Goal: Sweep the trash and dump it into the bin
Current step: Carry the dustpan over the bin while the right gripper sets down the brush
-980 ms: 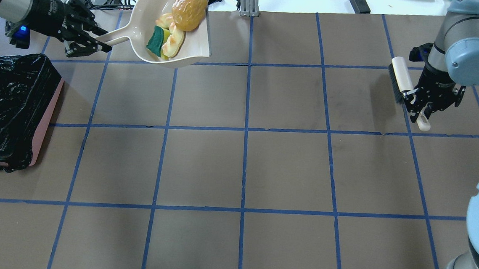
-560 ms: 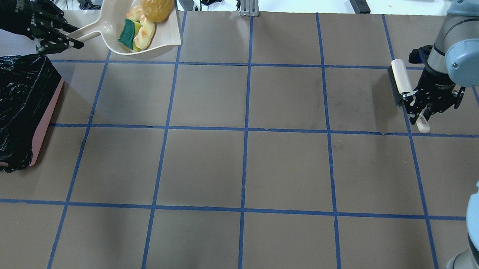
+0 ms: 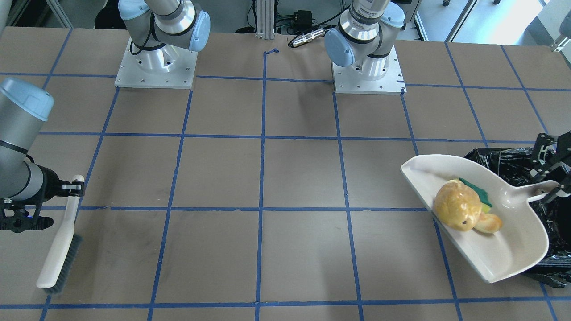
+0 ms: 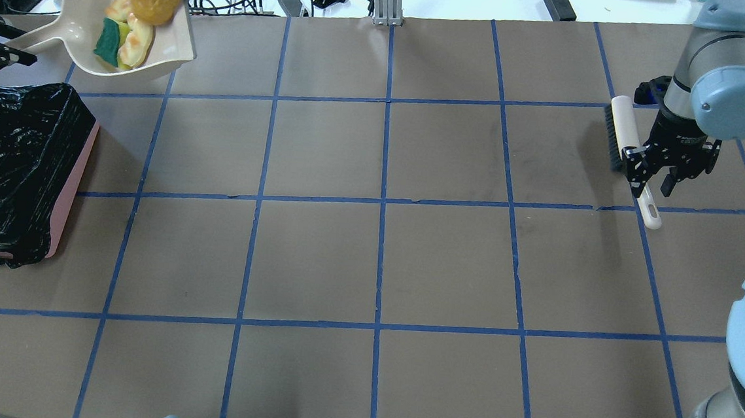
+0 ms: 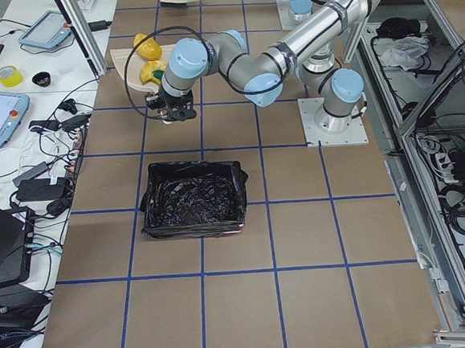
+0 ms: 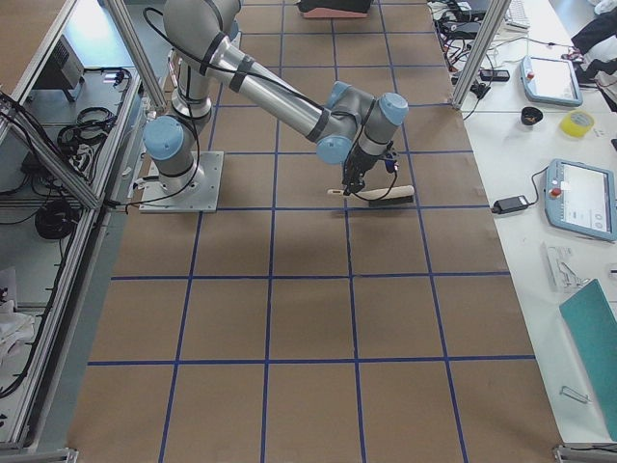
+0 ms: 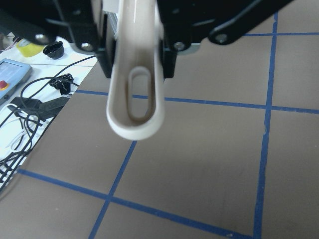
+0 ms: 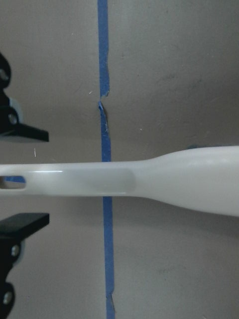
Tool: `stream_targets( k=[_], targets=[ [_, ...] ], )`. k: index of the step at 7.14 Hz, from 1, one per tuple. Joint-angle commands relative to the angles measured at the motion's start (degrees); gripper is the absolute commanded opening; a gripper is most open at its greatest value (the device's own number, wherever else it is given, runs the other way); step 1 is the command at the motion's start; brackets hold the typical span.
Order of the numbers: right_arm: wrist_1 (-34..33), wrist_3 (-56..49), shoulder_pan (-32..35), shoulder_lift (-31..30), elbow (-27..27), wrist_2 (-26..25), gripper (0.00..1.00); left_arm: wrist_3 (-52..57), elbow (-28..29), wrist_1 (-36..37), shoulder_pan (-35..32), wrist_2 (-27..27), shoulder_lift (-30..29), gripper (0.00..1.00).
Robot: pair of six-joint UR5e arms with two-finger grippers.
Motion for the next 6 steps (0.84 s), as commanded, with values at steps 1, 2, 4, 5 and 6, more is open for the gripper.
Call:
stream_targets(
  k=[1,2,4,5,6],
  targets=[
    [-0.54,-0.37,-0.02,-0.18,0.51,-0.22,0.72,4.95,2.97,-4.3,5.71,0.09,-1.24,0.0],
    [-0.63,-0.37,-0.02,-0.26,0.42,-0.22,0.73,8.37,4.63,-5.71,8.08,0.18,-2.2,0.0],
    [-3.51,-0.2,0.5,-2.27,-0.8,-5.54,0.91,11.02,9.2,-6.78,10.56,1.84,-5.45,0.0],
    [-2.92,-0.28,0.68,-5.77,-2.11,-5.23,1.0,13.04,11.74,-7.65,11.79,1.85,-7.38,0.0],
    [0.65,-0.2,0.94,-10.85,-3.08,-2.88,1.0,15.76,13.6,-7.75,13.54,2.19,-9.4,0.0]
  ],
)
